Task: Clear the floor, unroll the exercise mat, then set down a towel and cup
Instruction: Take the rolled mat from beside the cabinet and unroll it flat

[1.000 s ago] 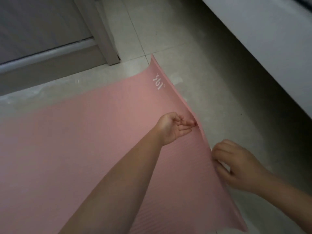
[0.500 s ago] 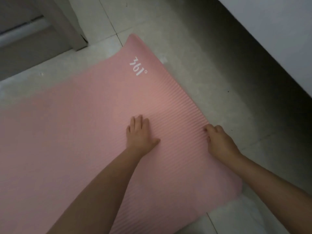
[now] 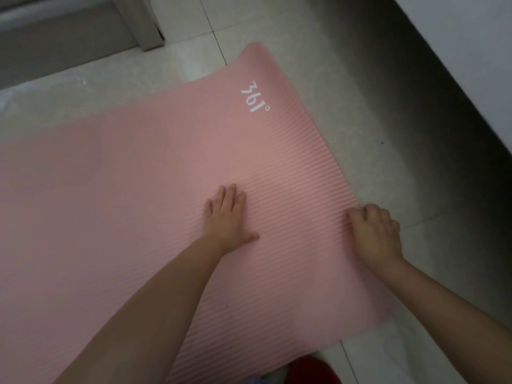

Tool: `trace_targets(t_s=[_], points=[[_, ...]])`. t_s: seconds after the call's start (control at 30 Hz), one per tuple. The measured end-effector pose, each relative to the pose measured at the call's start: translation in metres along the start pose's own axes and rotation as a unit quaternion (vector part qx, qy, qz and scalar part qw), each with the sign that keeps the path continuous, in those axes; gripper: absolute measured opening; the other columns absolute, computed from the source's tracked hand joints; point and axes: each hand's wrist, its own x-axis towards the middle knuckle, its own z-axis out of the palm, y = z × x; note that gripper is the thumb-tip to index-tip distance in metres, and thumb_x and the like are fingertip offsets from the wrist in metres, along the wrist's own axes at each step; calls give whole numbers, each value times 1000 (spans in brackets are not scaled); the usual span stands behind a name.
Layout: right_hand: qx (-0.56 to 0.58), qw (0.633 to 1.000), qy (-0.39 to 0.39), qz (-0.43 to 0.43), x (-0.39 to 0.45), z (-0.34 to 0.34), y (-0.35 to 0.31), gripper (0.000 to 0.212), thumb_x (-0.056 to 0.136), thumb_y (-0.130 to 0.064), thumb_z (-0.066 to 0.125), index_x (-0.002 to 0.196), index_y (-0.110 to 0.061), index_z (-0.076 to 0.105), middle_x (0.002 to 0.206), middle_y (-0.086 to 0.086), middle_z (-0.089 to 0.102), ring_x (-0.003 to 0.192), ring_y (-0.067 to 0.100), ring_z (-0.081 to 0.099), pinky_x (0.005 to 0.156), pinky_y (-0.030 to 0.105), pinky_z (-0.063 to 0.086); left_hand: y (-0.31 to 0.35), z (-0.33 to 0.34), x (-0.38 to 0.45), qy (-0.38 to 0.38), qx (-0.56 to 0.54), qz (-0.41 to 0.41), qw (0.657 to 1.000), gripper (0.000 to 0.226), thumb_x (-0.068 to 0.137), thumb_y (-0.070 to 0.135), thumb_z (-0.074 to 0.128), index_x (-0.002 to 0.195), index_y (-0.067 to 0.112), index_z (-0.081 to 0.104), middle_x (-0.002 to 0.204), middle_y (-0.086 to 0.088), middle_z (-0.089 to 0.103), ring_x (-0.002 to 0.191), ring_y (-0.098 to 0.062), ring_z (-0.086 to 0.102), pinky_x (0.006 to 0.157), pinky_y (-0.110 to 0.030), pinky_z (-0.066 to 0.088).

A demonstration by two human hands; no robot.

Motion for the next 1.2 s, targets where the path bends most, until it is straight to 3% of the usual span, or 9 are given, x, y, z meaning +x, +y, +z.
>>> trace_targets(t_s=[0.07,0.13,0.2,0.23,0.33,0.63,0.8,0.9,1.2], points=[[-40,997,26,-53,-2,-2,-11,33,85,-4,43,117,-4,53,146,23,32,136,37,29,111,53,19,-1,0,-1,3,5,-5,1000,100,80,58,55,150,15,-2,159,-8,-14,146,-27,-14,117,-49,-1],[-71,980,77,-170,2,-5,-25,32,78,-2,45,104,3,63,135,29,47,127,46,43,100,68,27,-3,2,-4,17,20,-30,999,103,77,62,54,150,15,-2,158,-9,-13,145,-30,-16,116,-53,-3],[-118,963,59,-234,16,-10,-36,41,81,-8,39,114,2,60,136,29,48,126,45,44,102,64,31,-6,4,-9,29,28,-65,997,105,75,66,53,150,16,-3,158,-12,-12,144,-34,-17,114,-57,-2],[-114,964,27,-240,24,-7,-40,47,87,-9,35,132,0,44,148,26,30,138,41,27,113,57,18,-10,5,-12,28,28,-77,996,106,75,67,52,149,16,-3,158,-13,-12,144,-34,-16,114,-58,-1],[-46,974,-46,-216,60,-5,-50,63,89,-12,37,146,-12,10,158,14,-3,145,29,-4,118,40,-4,-31,4,-18,19,13,-119,993,107,74,68,52,149,17,-3,158,-14,-12,144,-35,-15,114,-58,3],[-2,983,-41,-181,126,-20,-86,66,93,-47,29,147,-20,3,158,8,-11,145,25,-11,118,42,-4,-60,8,-23,-25,11,-148,989,116,69,71,55,148,18,-11,157,-14,-18,144,-36,-12,113,-56,15],[17,988,-23,-154,158,-27,-98,71,90,-54,29,147,-23,0,157,7,-14,144,25,-14,117,44,-7,-65,-8,-15,45,51,-134,989,100,64,71,59,142,22,22,152,-12,14,136,-36,20,108,-47,29],[30,988,3,-154,173,-27,-99,72,87,-58,30,146,-27,4,158,4,-10,145,25,-12,117,46,-6,-69,-19,-3,29,23,-148,988,98,57,67,69,137,27,27,152,-8,8,130,-37,22,100,-50,37],[37,979,-19,-199,163,-35,-91,65,93,-40,39,146,-15,11,158,13,-5,145,28,-7,117,44,-3,-65,-25,11,-3,24,-164,986,104,51,63,75,135,28,26,152,-7,1,130,-37,19,96,-51,40]])
